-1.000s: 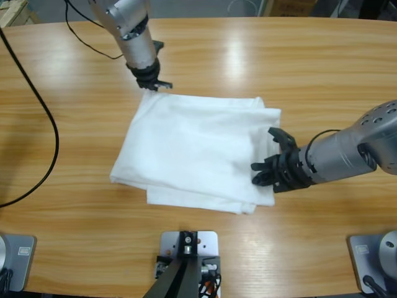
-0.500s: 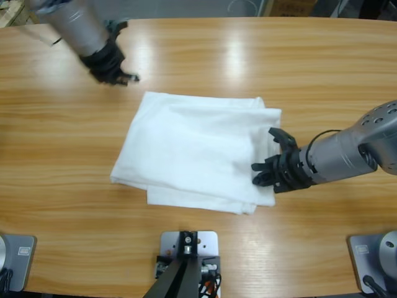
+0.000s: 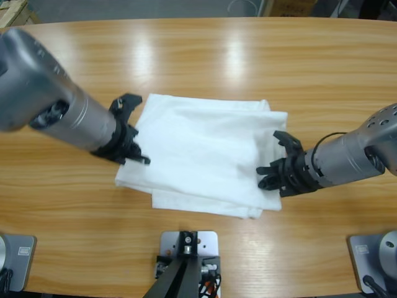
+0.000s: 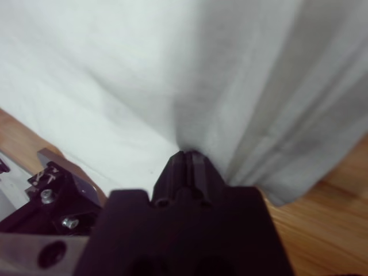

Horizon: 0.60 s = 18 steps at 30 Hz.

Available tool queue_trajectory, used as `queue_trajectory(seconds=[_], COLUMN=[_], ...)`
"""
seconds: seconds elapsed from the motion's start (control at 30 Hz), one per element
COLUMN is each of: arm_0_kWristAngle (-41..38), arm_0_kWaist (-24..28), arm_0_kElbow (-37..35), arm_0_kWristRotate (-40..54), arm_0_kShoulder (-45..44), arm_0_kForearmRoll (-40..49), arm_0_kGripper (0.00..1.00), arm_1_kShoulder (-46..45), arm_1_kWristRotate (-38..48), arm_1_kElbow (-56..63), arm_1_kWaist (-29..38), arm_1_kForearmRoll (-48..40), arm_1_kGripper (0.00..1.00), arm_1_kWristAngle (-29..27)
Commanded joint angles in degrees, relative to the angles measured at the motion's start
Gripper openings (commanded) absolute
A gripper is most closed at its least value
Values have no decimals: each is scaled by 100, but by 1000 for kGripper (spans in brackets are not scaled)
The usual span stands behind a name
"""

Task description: Fold clothes

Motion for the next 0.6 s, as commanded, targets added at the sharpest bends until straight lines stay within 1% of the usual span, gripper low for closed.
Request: queue_trajectory(seconds=[0.03,0.13,0.2,0.33,0.6], arm_0_kWristAngle=[-68,-34,-43,-87,-147], arm_0_kWaist=[-441,-264,-246,-246,-246], arm_0_kElbow=[810,787,792,1205,1500], arm_0_kWristRotate=[-429,-345,-324,-359,-366], arm_0_kShoulder=[22,24,142,449,753], arm_0_kForearmRoll=[-446,-472,-499,-924,-1161], arm_0_kGripper=[0,0,0,0,0], arm_1_kShoulder=[430,415,423,450,379], arm_1_kWristRotate=[-62,-62,-62,-62,-75], arm_1_kElbow=[222,231,231,231,217], arm_1_kWaist=[28,30,30,30,30], arm_1_kForearmRoll=[16,32,23,23,13], arm_1_kGripper=[0,0,0,0,0], arm_1_kWristAngle=[-110,-112,-128,-117,-144])
